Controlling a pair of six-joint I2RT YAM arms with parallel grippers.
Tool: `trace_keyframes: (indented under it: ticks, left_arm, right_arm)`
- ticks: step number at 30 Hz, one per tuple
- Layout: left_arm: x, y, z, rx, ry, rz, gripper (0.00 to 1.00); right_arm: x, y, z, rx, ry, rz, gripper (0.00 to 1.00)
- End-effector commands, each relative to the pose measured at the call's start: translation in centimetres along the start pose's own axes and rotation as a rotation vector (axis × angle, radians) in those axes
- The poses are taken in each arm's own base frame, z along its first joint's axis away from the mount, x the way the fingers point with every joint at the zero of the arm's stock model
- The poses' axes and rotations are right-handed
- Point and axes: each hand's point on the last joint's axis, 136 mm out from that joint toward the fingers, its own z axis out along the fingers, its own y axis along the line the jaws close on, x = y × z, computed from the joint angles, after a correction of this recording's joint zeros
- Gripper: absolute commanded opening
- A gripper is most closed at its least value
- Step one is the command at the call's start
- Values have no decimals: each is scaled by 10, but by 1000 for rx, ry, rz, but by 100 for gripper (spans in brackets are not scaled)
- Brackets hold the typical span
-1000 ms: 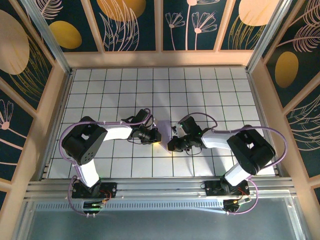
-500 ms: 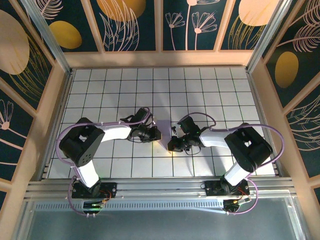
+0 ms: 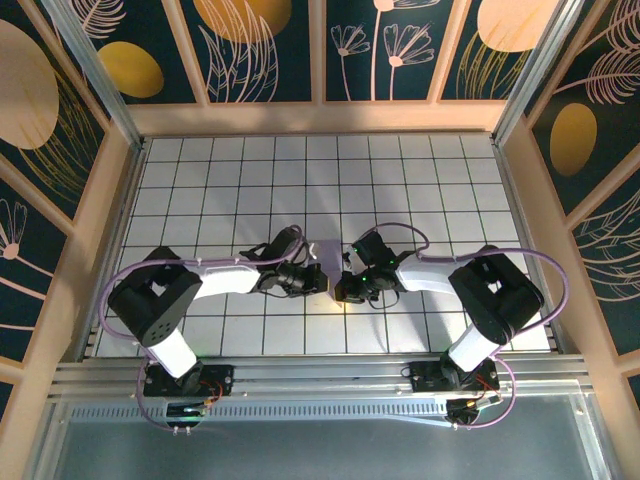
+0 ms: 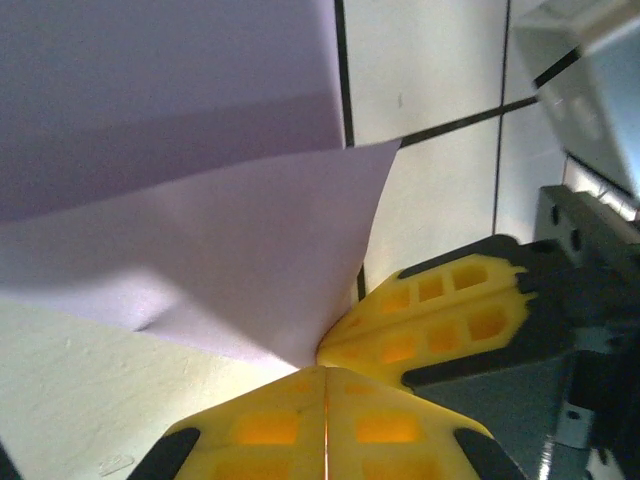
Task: Fold a paper plane with a square sheet of paper (fold left side to right side)
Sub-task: Third fold the triangle at the center of the table.
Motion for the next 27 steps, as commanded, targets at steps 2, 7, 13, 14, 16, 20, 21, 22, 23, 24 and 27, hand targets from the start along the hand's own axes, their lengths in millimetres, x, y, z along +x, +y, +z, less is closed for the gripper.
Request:
trace_keyframes:
  ticks: [2,7,13,14,16,20,21,22,23,24,27]
  left_arm:
    - [-3,-1,12,16,16,-22,7]
    - [-4,3,18,-2,29,-30,7]
    - [-7,2,18,-9,20,-28,7]
    - [-7,2,18,-10,20,-28,7]
    - [-9,1,17,-8,16,-27,7]
    - [-10,4,18,-28,8,-28,7]
    - [-10,6,19,-37,12,-33,7]
    - [-10,7,20,-43,14,-37,6]
    - [-10,9,21,-51,18,-42,6]
    - [-10,11,22,-57,19,-46,6]
    - [-9,18,23,-90,19,-61,5]
  right_arm:
    - [17,-46,7,196,31,87,0]
    - [18,-48,7,210,31,92,0]
    - [21,-51,8,223,40,94,0]
    - [22,-52,8,225,42,96,0]
    - [22,-52,8,229,44,95,0]
    - [23,-55,8,244,48,95,0]
    - [23,-56,7,247,48,94,0]
    - [23,-56,7,252,48,94,0]
    - [23,-57,7,254,49,93,0]
    - [24,-57,7,258,50,92,0]
    - [24,-58,6,269,53,89,0]
